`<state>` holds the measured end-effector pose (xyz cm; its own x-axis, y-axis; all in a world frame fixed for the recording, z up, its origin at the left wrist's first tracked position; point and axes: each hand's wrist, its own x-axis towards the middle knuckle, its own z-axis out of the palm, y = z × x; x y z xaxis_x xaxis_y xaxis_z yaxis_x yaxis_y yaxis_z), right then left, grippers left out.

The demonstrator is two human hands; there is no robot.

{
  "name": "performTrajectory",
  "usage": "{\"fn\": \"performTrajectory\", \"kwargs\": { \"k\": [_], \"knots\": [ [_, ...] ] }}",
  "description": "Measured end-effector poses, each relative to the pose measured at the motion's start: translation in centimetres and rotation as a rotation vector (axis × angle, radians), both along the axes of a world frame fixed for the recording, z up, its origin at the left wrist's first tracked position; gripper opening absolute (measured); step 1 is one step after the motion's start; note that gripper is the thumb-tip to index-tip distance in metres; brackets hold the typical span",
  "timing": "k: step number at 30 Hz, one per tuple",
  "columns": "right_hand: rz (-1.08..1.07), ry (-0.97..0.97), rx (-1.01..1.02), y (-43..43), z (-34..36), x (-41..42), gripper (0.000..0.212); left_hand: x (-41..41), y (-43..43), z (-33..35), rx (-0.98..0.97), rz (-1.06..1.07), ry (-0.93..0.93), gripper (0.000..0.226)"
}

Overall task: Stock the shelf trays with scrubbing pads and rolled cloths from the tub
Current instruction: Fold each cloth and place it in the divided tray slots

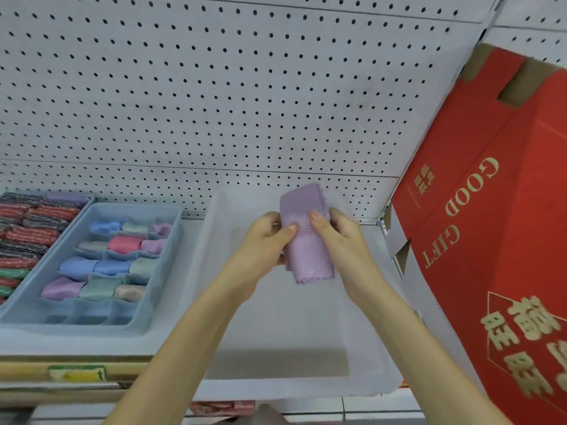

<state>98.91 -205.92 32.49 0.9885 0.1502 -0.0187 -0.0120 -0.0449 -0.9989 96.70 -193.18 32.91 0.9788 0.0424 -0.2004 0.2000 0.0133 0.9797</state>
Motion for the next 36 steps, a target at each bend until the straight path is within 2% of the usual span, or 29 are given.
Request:
{"fn": "performTrajectory", "kwargs": {
  "k": [6, 9, 12, 14, 19, 20, 22, 24, 28, 31, 33, 36],
  "knots": [
    [0.059, 0.012, -0.116, 0.7, -1.9, -0.5, 0.012, -0.1, -1.8, -1.5, -0.107, 0.108, 0.097, 0.016],
    [0.068, 0.050, -0.092, 0.4, -1.7, -0.3, 0.008, -0.2, -1.3, -2.3, -0.075, 0.108, 0.090, 0.017],
    [0.177, 0.082, -0.042, -0.9, -1.3, 0.2, 0.011, -0.2, 0.1, -2.2, -0.050, 0.075, 0.039, 0.015],
    [0.199, 0.108, -0.033, -1.5, -0.9, 0.3, 0.019, -0.3, 0.6, -1.9, -0.037, 0.073, 0.000, 0.015],
    [0.117, 0.089, -0.077, -1.9, -1.0, 0.0, 0.065, -0.5, 0.4, -2.1, 0.022, 0.136, -0.028, 0.023],
    [0.093, 0.044, -0.086, -1.9, -1.1, -0.2, 0.064, -0.6, 0.4, -2.1, 0.021, 0.126, -0.040, 0.027],
    [0.077, -0.034, -0.092, -1.9, -1.1, -0.3, 0.045, -0.9, 0.5, -2.2, 0.030, 0.054, -0.085, 0.035],
    [0.105, -0.027, -0.048, -2.1, -0.9, -0.3, 0.032, -1.2, 1.0, -2.0, 0.074, -0.060, -0.141, 0.036],
    [0.166, 0.016, -0.109, -2.8, -0.5, -0.5, 0.048, -1.4, 1.7, -1.5, 0.142, -0.089, -0.135, 0.041],
    [0.157, -0.072, -0.209, -2.6, -0.3, -0.4, 0.047, -1.2, 1.7, -1.2, 0.277, -0.046, -0.154, 0.046],
    [0.159, -0.158, -0.282, -2.6, -0.3, -0.3, 0.040, -1.3, 1.8, -1.0, 0.402, -0.040, -0.193, 0.041],
    [0.203, -0.217, -0.423, -2.9, -0.3, 0.0, 0.028, -1.5, 2.3, -0.7, 0.587, -0.101, -0.233, 0.016]
  ]
}}
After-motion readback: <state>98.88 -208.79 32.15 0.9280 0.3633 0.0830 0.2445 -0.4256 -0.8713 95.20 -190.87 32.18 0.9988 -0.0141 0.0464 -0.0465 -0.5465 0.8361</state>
